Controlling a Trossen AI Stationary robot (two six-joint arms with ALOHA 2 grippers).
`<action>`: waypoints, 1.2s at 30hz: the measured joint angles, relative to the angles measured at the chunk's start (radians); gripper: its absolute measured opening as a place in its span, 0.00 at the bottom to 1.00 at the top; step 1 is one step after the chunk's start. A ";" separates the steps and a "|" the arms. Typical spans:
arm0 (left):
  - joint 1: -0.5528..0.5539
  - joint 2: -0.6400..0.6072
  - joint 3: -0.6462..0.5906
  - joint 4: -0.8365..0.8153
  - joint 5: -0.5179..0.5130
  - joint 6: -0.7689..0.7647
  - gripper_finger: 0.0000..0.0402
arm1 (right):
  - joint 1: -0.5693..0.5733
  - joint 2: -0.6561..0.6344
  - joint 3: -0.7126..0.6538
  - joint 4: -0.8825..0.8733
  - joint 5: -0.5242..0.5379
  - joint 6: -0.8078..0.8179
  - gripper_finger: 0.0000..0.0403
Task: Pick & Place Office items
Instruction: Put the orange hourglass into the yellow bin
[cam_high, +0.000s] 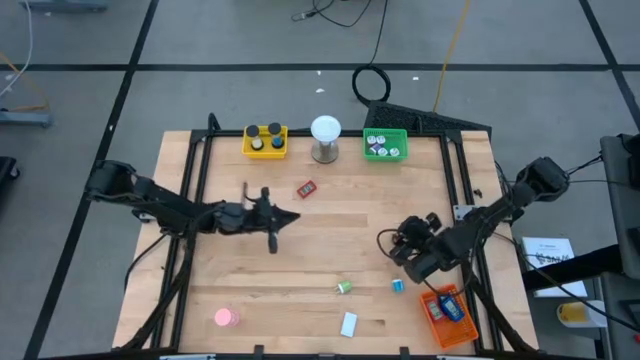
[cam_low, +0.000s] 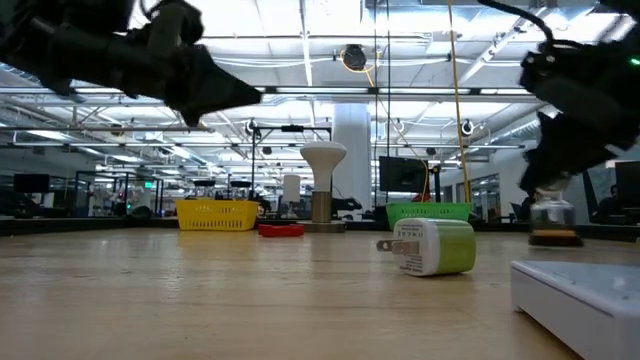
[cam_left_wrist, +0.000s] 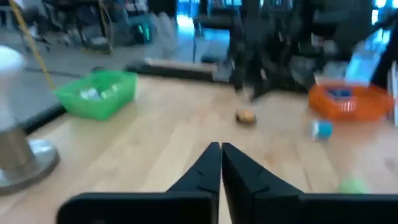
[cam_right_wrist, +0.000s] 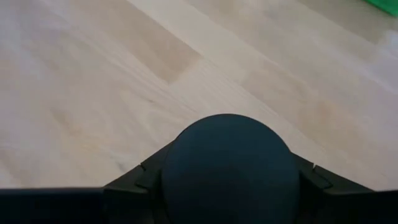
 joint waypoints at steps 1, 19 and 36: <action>0.000 -0.024 -0.027 0.015 -0.004 -0.015 0.01 | -0.020 0.000 0.006 0.043 -0.001 -0.051 0.47; -0.011 -0.255 -0.292 0.057 -0.212 -0.073 0.02 | -0.528 0.451 0.481 0.773 -0.490 -1.072 0.47; -0.008 -0.252 -0.292 0.058 -0.221 -0.071 0.02 | -0.607 0.666 0.664 0.764 -0.632 -1.238 0.47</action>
